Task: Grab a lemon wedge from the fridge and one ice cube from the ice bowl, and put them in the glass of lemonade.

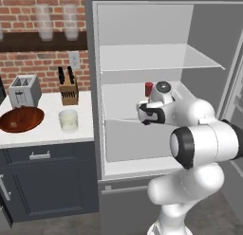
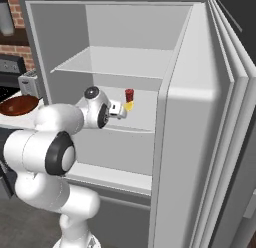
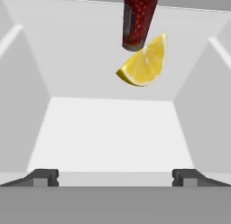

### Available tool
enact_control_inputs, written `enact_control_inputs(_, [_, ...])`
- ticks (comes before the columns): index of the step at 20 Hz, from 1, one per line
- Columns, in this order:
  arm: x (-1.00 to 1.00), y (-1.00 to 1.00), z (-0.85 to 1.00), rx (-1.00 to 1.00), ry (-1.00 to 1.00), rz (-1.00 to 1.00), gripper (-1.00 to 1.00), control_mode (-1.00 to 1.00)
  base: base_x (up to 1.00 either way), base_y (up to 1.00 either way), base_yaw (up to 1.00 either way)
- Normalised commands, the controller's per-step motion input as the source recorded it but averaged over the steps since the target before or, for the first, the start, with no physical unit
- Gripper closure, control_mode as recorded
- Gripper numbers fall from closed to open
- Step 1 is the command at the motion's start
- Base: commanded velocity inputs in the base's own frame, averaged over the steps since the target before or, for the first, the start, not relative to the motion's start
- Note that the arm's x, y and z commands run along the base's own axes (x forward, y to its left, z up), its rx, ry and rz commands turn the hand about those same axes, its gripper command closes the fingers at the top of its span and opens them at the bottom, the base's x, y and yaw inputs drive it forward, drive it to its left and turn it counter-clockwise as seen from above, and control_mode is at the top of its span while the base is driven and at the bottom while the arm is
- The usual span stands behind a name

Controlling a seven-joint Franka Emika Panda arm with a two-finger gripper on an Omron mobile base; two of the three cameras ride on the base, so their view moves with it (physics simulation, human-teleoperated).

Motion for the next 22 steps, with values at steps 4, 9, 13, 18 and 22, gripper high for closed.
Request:
enact_control_inputs(4, [0.46,-0.25,0.25,0.0,0.0,0.0,-1.0,-1.0,0.0,0.0,0.0])
enact_control_inputs(9, [0.44,-0.08,0.17,0.01,0.0,0.0,-1.0,-1.0,0.0,0.0,0.0])
enact_control_inputs(13, [0.52,-0.1,-0.03,0.0,-0.09,-0.01,-1.0,-1.0,0.0,0.0,0.0])
enact_control_inputs(18, [0.29,-0.01,0.0,0.03,-0.07,-0.05,-1.0,-1.0,0.0,0.0,0.0])
enact_control_inputs(22, [0.22,-0.02,-0.08,0.01,0.0,-0.02,-1.0,-1.0,0.0,0.0,0.0])
